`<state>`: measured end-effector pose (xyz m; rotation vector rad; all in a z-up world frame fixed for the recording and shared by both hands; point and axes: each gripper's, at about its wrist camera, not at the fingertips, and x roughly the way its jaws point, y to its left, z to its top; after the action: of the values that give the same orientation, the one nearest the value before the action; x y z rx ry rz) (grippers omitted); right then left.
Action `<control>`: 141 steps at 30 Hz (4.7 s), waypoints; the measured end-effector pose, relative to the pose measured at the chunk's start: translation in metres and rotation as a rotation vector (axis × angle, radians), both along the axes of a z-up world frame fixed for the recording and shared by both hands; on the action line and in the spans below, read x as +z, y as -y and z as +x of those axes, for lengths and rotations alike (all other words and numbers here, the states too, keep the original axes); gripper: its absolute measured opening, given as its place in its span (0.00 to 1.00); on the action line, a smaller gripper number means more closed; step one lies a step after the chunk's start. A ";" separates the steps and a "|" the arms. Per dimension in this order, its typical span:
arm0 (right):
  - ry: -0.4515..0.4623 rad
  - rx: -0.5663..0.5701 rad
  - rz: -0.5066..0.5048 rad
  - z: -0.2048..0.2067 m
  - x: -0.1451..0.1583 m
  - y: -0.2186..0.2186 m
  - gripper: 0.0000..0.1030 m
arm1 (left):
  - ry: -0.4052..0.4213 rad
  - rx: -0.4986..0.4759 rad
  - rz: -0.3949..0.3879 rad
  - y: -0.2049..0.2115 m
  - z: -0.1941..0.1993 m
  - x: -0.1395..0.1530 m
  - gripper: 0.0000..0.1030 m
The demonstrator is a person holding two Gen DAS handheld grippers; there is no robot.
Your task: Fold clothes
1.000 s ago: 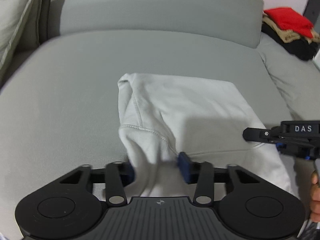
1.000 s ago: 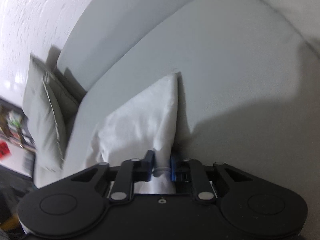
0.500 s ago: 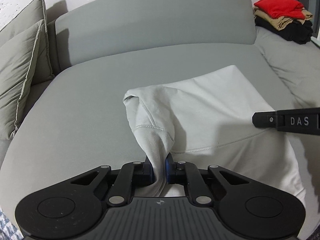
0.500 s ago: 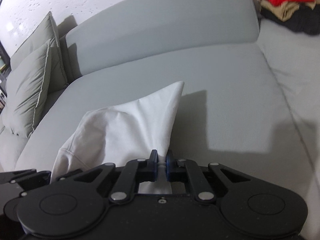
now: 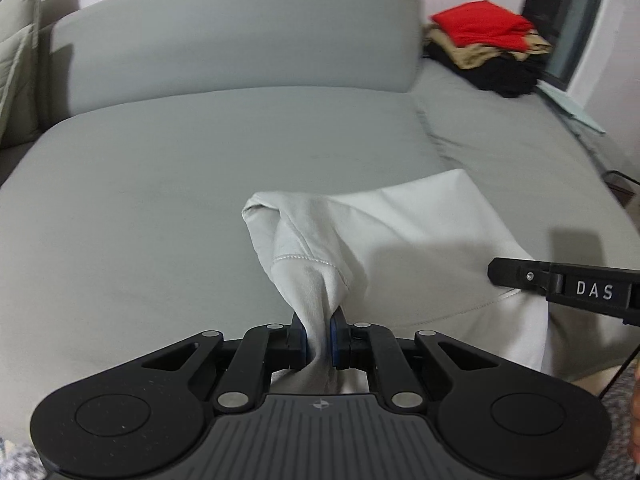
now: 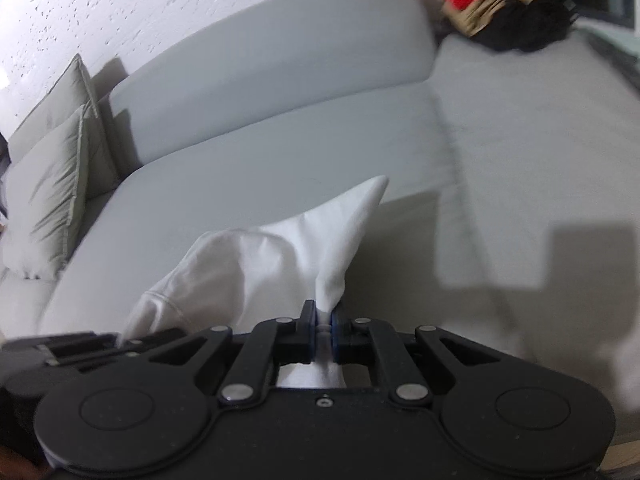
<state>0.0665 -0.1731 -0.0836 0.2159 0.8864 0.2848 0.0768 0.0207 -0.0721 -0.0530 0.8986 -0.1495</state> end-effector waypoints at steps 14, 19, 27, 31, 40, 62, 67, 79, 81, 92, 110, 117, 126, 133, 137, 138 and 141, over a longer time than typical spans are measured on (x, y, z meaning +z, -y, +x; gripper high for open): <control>0.301 -0.215 0.030 -0.046 0.076 0.166 0.06 | 0.348 -0.258 0.014 0.183 -0.010 0.080 0.08; 0.333 -0.335 0.066 -0.040 0.093 0.225 0.06 | 0.369 -0.336 -0.032 0.235 0.019 0.092 0.09; 0.101 -0.503 0.089 0.007 0.033 0.301 0.57 | 0.155 -0.217 0.023 0.253 0.086 0.020 0.50; 0.110 -0.500 0.157 -0.022 0.014 0.321 0.71 | 0.136 -0.160 -0.074 0.223 0.069 0.009 0.50; 0.154 -0.447 0.202 -0.036 -0.002 0.313 0.50 | 0.140 -0.307 -0.086 0.251 0.053 0.014 0.49; -0.265 -0.596 0.879 -0.047 -0.077 0.360 0.30 | 0.065 -0.272 -0.107 0.213 0.016 0.013 0.52; -0.073 -0.568 0.649 -0.067 -0.031 0.346 0.32 | 0.113 -0.293 -0.046 0.214 0.010 0.012 0.52; 0.064 -0.573 0.469 0.008 -0.009 0.320 0.12 | 0.038 -0.303 0.038 0.296 0.071 -0.017 0.47; 0.032 -0.637 0.422 0.012 -0.018 0.324 0.01 | -0.048 -0.286 0.075 0.296 0.077 -0.031 0.50; 0.053 -0.448 0.411 -0.053 0.073 0.294 0.35 | 0.079 -0.231 0.137 0.241 0.013 0.067 0.79; -0.030 -0.521 -0.162 -0.102 0.181 0.220 1.00 | 0.157 -0.317 0.074 0.228 -0.080 0.151 1.00; -0.024 -0.492 -0.207 -0.113 0.177 0.213 1.00 | 0.130 -0.318 0.054 0.231 -0.089 0.146 1.00; -0.007 -0.476 -0.231 -0.118 0.174 0.209 1.00 | 0.132 -0.305 0.034 0.234 -0.091 0.142 1.00; -0.009 -0.480 -0.230 -0.120 0.170 0.213 1.00 | 0.139 -0.320 0.053 0.243 -0.092 0.138 1.00; -0.006 -0.473 -0.239 -0.120 0.167 0.213 1.00 | 0.128 -0.328 0.056 0.247 -0.090 0.135 1.00; -0.007 -0.471 -0.240 -0.120 0.166 0.213 1.00 | 0.124 -0.331 0.053 0.248 -0.090 0.134 1.00; -0.010 -0.469 -0.245 -0.120 0.164 0.212 1.00 | 0.118 -0.341 0.048 0.251 -0.088 0.133 1.00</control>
<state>-0.0536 -0.3852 0.0801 0.1912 0.8454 -0.2597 -0.0113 -0.2299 0.0608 0.1536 0.7879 -0.4441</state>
